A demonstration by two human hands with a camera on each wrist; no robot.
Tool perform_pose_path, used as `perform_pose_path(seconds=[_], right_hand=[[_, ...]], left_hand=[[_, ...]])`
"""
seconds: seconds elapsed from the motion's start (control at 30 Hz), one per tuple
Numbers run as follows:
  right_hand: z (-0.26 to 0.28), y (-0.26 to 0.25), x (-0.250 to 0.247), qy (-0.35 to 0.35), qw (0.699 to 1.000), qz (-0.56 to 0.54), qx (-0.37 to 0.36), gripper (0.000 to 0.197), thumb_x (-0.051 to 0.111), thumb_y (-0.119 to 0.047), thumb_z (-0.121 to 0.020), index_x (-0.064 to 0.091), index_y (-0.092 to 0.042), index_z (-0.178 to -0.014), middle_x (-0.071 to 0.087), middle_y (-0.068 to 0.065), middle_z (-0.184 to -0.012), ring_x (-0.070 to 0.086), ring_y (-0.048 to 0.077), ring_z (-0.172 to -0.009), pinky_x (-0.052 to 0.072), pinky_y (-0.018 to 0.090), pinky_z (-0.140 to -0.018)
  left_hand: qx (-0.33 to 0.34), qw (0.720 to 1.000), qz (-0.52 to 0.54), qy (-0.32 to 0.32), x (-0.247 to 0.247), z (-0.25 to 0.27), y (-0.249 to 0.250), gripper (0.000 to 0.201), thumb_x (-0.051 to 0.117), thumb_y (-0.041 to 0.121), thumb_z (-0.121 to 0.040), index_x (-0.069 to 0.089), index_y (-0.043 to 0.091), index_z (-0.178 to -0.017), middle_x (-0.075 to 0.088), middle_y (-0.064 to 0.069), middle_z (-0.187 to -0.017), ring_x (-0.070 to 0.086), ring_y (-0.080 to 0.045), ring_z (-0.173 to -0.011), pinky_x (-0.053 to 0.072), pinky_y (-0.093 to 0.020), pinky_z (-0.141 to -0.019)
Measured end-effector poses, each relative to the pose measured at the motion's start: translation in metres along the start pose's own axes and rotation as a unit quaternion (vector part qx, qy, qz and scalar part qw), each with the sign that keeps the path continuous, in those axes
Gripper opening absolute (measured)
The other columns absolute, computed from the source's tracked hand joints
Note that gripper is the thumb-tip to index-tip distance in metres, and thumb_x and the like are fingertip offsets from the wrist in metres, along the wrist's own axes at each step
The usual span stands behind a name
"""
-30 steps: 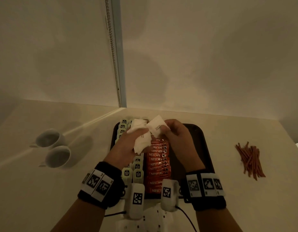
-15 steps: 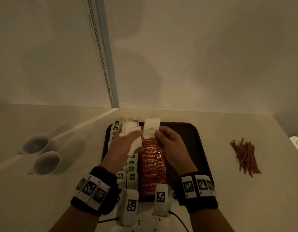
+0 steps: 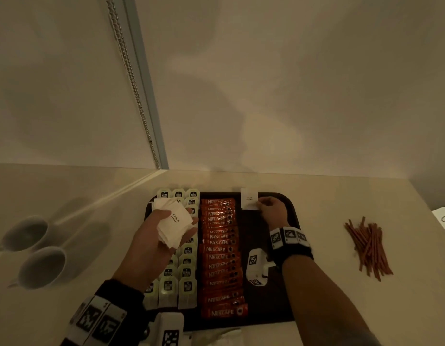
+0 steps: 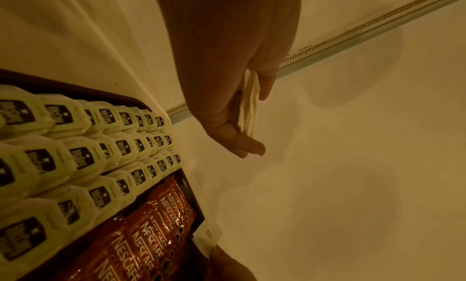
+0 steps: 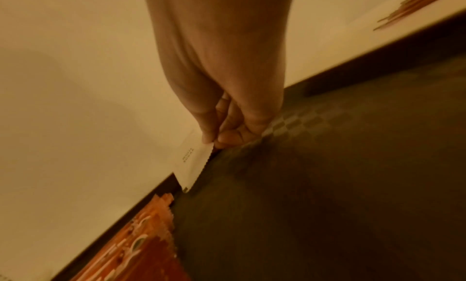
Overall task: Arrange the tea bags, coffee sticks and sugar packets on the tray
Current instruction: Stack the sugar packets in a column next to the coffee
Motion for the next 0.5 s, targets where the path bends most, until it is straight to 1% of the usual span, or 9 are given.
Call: perform_pose_path(seconds=[0.1,0.13,0.2,0.23,0.3,0.37,0.43,0.5], right_hand=[[-0.006,-0.001,0.008,0.009,1.000,0.022,-0.001,0.018,0.064,-0.018,-0.088,0.067,-0.013,-0.104,0.066,0.006,-0.109,0.060,0.020,-0.101,0.049,0.035,-0.093],[-0.006,-0.004,0.009,0.012,1.000,0.026,-0.001,0.019,0.064,-0.018,-0.088,0.067,-0.012,-0.105,0.066,0.007,-0.109,0.060,0.020,-0.102,0.049,0.035,-0.093],[-0.007,-0.007,0.011,0.020,0.999,0.027,0.000,0.020,0.064,-0.018,-0.088,0.067,-0.010,-0.106,0.066,0.008,-0.110,0.060,0.021,-0.103,0.049,0.035,-0.094],[-0.006,-0.009,0.011,0.024,0.999,0.027,0.001,0.021,0.064,-0.018,-0.088,0.067,-0.010,-0.106,0.066,0.008,-0.110,0.060,0.021,-0.103,0.049,0.034,-0.094],[-0.005,-0.010,0.011,0.032,0.999,0.028,0.003,0.020,0.063,-0.017,-0.088,0.067,-0.009,-0.106,0.066,0.009,-0.110,0.059,0.022,-0.104,0.049,0.032,-0.092],[-0.003,-0.011,0.012,0.036,0.999,0.034,0.001,0.020,0.062,-0.016,-0.089,0.067,-0.008,-0.107,0.066,0.010,-0.110,0.059,0.022,-0.104,0.047,0.030,-0.089],[-0.002,-0.015,0.012,0.042,0.998,0.052,-0.007,0.020,0.061,-0.015,-0.090,0.066,-0.006,-0.107,0.066,0.010,-0.110,0.059,0.022,-0.104,0.044,0.026,-0.085],[-0.002,-0.016,0.013,0.046,0.997,0.067,-0.016,0.019,0.060,-0.014,-0.090,0.066,-0.005,-0.106,0.066,0.011,-0.110,0.060,0.022,-0.103,0.044,0.025,-0.083]], left_hand=[[-0.005,1.000,0.014,-0.013,-0.002,-0.004,-0.001,0.026,0.040,0.012,-0.092,0.058,0.012,-0.112,0.072,-0.017,-0.095,0.071,-0.034,-0.085,0.060,-0.037,-0.062],[-0.006,1.000,0.020,-0.021,-0.002,-0.004,0.000,0.030,0.042,0.012,-0.086,0.058,0.012,-0.112,0.072,-0.018,-0.094,0.072,-0.033,-0.082,0.060,-0.038,-0.063],[-0.002,0.999,0.030,-0.027,-0.002,-0.006,0.001,0.043,0.046,0.013,-0.074,0.057,0.011,-0.115,0.071,-0.019,-0.097,0.072,-0.033,-0.082,0.059,-0.040,-0.068],[0.000,0.999,0.035,-0.024,-0.002,-0.007,0.001,0.045,0.046,0.012,-0.073,0.056,0.010,-0.117,0.071,-0.019,-0.097,0.072,-0.033,-0.082,0.058,-0.041,-0.070],[0.003,0.999,0.046,-0.017,-0.003,-0.009,0.000,0.040,0.041,0.008,-0.084,0.054,0.011,-0.121,0.072,-0.019,-0.093,0.072,-0.033,-0.080,0.058,-0.041,-0.070],[0.008,0.999,0.048,-0.009,-0.003,-0.009,0.001,0.036,0.036,0.008,-0.093,0.052,0.012,-0.124,0.074,-0.016,-0.089,0.073,-0.031,-0.077,0.059,-0.041,-0.067],[0.015,0.999,0.033,-0.006,-0.002,-0.008,0.000,0.036,0.036,0.007,-0.095,0.051,0.013,-0.127,0.074,-0.013,-0.086,0.073,-0.028,-0.075,0.060,-0.040,-0.063],[0.020,1.000,0.008,-0.004,-0.002,-0.009,0.000,0.037,0.036,0.008,-0.096,0.049,0.013,-0.130,0.075,-0.010,-0.085,0.073,-0.026,-0.074,0.060,-0.038,-0.057]])
Point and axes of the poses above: each hand's wrist, its own z-axis away from the middle knuckle, its own x-axis out of the palm, y = z × x, the point moved 7 cm from there along -z, towards the middle knuckle
